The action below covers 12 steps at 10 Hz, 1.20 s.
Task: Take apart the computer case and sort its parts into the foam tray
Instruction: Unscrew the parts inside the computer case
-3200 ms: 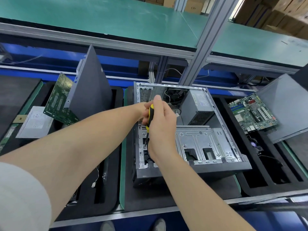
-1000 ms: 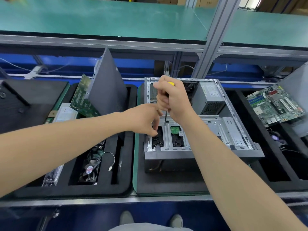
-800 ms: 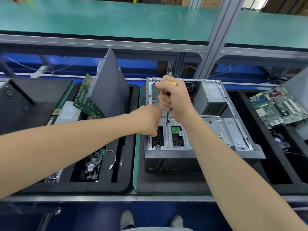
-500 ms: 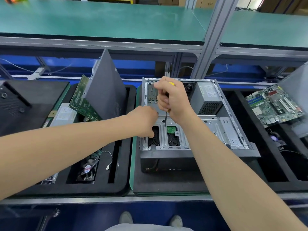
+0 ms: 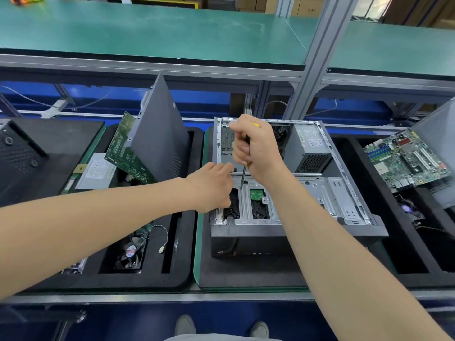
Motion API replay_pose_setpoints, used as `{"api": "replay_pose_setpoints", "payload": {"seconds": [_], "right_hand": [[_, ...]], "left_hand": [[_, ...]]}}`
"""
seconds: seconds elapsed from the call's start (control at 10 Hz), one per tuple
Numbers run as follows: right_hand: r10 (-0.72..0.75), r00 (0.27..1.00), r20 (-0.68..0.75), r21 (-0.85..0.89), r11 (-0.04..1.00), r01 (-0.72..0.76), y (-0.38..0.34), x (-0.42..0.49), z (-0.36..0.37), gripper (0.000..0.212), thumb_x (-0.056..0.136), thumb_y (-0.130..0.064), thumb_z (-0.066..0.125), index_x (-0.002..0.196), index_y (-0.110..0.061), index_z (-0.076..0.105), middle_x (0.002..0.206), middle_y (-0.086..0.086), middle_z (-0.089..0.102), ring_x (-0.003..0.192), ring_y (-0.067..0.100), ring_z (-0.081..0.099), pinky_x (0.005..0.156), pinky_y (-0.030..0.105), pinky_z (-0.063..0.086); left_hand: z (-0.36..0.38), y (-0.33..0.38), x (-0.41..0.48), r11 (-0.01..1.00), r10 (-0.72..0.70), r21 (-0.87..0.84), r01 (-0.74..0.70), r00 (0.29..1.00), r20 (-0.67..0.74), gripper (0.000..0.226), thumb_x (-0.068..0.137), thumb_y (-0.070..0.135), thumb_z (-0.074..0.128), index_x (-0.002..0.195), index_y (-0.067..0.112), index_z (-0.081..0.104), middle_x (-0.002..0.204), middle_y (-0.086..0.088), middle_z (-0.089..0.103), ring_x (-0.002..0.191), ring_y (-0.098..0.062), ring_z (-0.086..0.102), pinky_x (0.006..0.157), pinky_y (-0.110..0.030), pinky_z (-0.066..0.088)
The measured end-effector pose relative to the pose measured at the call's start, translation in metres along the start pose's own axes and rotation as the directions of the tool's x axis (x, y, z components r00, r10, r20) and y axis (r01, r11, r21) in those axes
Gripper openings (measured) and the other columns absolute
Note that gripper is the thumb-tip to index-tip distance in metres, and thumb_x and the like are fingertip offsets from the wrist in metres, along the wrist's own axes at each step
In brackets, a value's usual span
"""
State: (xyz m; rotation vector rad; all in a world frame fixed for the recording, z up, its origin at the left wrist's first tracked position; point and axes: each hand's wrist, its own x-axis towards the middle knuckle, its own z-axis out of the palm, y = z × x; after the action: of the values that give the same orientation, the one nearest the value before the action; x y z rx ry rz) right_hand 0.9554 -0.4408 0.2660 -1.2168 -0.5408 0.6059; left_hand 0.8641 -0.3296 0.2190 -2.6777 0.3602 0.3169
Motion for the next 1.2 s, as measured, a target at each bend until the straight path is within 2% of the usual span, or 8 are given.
{"api": "replay_pose_setpoints", "payload": {"seconds": [0.2,0.3,0.5,0.6,0.8,1.0,1.1,1.2], "right_hand": [[-0.033,0.999,-0.009,0.061,0.998,0.034,0.007,-0.001,0.012,0.043,0.099,-0.003,0.054,0.07,-0.01,0.023,0.048,0.004,0.022,0.038,0.018,0.013,0.041,0.024,0.018],[-0.05,0.999,0.012,0.09,0.995,0.048,0.014,-0.004,0.023,0.042,0.098,-0.001,0.053,0.064,-0.014,0.032,0.046,0.002,0.023,0.035,0.013,0.016,0.041,0.02,0.019],[-0.072,0.997,0.015,0.061,0.996,0.071,0.028,-0.007,0.034,0.042,0.093,-0.002,0.053,0.064,-0.01,0.025,0.05,0.002,0.022,0.035,0.013,0.017,0.042,0.022,0.016],[-0.079,0.997,-0.007,0.051,0.996,0.08,0.031,-0.009,0.035,0.04,0.092,-0.002,0.053,0.062,-0.007,0.026,0.051,0.002,0.024,0.035,0.014,0.017,0.042,0.021,0.018],[-0.103,0.994,-0.028,0.069,0.992,0.104,0.025,-0.01,0.033,0.038,0.086,-0.006,0.056,0.063,-0.013,0.027,0.046,0.001,0.023,0.035,0.013,0.016,0.044,0.02,0.017],[-0.119,0.993,-0.021,0.037,0.992,0.12,0.031,-0.009,0.034,0.041,0.088,-0.006,0.057,0.06,-0.013,0.028,0.044,0.004,0.02,0.032,0.014,0.017,0.043,0.019,0.018],[-0.118,0.993,-0.027,0.077,0.99,0.12,0.036,-0.009,0.031,0.042,0.089,-0.005,0.055,0.062,-0.01,0.024,0.045,0.006,0.017,0.032,0.014,0.015,0.043,0.02,0.018],[-0.121,0.992,-0.024,0.077,0.989,0.123,0.038,-0.008,0.027,0.041,0.09,-0.006,0.055,0.06,-0.013,0.028,0.043,0.002,0.021,0.031,0.014,0.016,0.043,0.02,0.021]], "left_hand": [[0.0,-0.04,0.017,0.886,0.066,-0.446,-0.124,0.987,-0.144,0.018,0.099,0.028,0.037,0.084,0.038,0.041,0.078,0.015,0.047,0.074,-0.002,0.047,0.107,-0.043,0.034],[0.013,-0.05,0.024,0.861,0.051,-0.483,-0.157,0.973,-0.225,0.023,0.088,0.048,0.024,0.085,0.062,0.043,0.072,0.018,0.049,0.086,0.001,0.046,0.112,-0.034,0.018],[0.024,-0.044,0.037,0.632,-0.131,-0.774,-0.032,0.98,-0.147,0.045,0.091,0.008,0.052,0.066,0.038,0.029,0.067,0.015,0.036,0.071,0.002,0.048,0.063,-0.012,0.025],[0.019,-0.046,0.036,0.583,-0.09,-0.811,-0.051,0.988,-0.128,0.046,0.091,0.008,0.057,0.067,0.038,0.031,0.067,0.015,0.037,0.072,0.022,0.043,0.063,-0.011,0.024],[0.003,-0.046,0.039,0.605,-0.035,-0.787,-0.116,0.984,-0.173,0.036,0.089,0.003,0.053,0.06,0.018,0.038,0.059,0.006,0.038,0.057,0.002,0.04,0.061,0.0,0.034],[-0.016,-0.052,0.051,0.631,0.004,-0.772,0.077,0.995,0.102,0.039,0.106,0.006,0.04,0.069,0.018,0.042,0.073,-0.001,0.046,0.063,0.002,0.049,0.074,-0.011,0.04],[-0.024,-0.058,0.043,0.822,0.147,-0.569,0.028,0.954,0.26,0.028,0.11,0.015,0.026,0.106,0.017,0.053,0.125,-0.015,0.05,0.116,-0.026,0.05,0.097,-0.025,0.037],[-0.025,-0.074,0.05,0.952,0.09,-0.298,-0.065,0.993,0.071,0.024,0.107,0.015,0.044,0.086,0.026,0.045,0.111,-0.005,0.044,0.098,-0.019,0.041,0.077,-0.024,0.035]]}}
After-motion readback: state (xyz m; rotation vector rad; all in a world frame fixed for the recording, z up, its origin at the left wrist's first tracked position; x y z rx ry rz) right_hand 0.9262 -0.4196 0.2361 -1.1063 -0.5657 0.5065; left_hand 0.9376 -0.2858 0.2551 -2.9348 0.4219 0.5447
